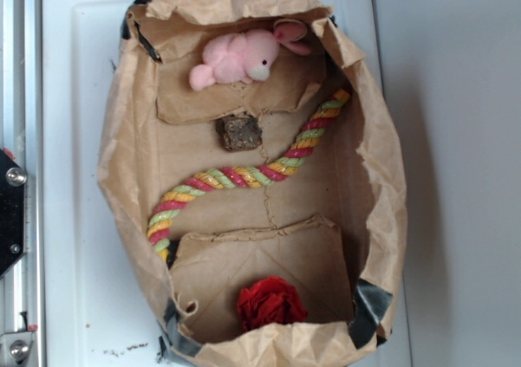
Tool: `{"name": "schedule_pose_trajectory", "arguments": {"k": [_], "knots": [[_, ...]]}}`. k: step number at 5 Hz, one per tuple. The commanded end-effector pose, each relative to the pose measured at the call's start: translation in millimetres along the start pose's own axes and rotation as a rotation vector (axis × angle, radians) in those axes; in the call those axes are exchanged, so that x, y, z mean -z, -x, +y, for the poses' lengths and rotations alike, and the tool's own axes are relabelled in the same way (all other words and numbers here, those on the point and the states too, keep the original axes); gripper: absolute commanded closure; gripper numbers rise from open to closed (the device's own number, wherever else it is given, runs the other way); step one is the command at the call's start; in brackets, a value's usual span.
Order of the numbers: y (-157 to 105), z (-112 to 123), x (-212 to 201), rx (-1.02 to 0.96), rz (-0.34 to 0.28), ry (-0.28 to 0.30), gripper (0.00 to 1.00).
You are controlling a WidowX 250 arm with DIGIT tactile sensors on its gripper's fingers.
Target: Grab the rock.
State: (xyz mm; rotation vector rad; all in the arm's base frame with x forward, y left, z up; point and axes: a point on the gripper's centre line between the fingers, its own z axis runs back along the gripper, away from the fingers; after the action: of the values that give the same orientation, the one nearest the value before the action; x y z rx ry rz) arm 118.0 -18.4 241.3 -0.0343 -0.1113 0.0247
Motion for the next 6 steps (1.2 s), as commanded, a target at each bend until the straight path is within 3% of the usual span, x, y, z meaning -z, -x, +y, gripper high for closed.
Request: {"name": "schedule_pose_trajectory", "arguments": {"k": [1,3,5,6], "knots": [[0.0,0.0,0.0,0.0,0.0,0.0,0.0],[-54.3,-6.8,13.5,-0.122,-0.045,-0.021,0.0],[-118.5,11.3,51.4,-0.334,-0.11,-0.071,0.0],[-136.3,21.1,59.6,-0.491,-0.149,-0.041,0.0]]}}
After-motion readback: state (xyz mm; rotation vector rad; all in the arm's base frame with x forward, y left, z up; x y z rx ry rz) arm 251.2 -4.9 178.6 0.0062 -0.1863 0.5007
